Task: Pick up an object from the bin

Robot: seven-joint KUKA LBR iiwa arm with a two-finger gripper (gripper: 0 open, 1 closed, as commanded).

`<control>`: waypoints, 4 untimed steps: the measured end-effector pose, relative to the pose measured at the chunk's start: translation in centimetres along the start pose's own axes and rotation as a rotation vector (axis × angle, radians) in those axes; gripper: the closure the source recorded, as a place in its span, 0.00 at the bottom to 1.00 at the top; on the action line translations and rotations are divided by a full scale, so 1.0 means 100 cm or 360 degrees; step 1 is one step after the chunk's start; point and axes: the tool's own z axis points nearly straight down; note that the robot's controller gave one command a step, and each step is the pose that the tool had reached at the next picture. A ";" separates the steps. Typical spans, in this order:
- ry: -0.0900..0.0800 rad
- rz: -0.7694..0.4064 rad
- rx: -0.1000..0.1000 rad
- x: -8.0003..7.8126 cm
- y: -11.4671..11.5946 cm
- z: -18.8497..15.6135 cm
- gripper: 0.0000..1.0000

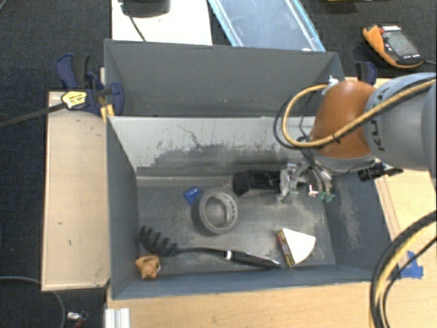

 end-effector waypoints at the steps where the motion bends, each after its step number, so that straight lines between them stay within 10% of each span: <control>1: 0.0003 0.0108 -0.0036 -0.001 -0.008 0.003 1.00; 2: -0.0010 -0.0100 -0.0001 0.005 0.036 0.004 0.00; 3: -0.0010 -0.0099 -0.0002 0.005 0.036 0.004 0.00; 4: -0.0017 -0.0591 -0.0001 0.002 0.005 -0.010 0.00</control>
Offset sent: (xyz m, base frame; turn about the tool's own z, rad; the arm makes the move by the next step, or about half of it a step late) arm -0.0039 0.0404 -0.0102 -0.0663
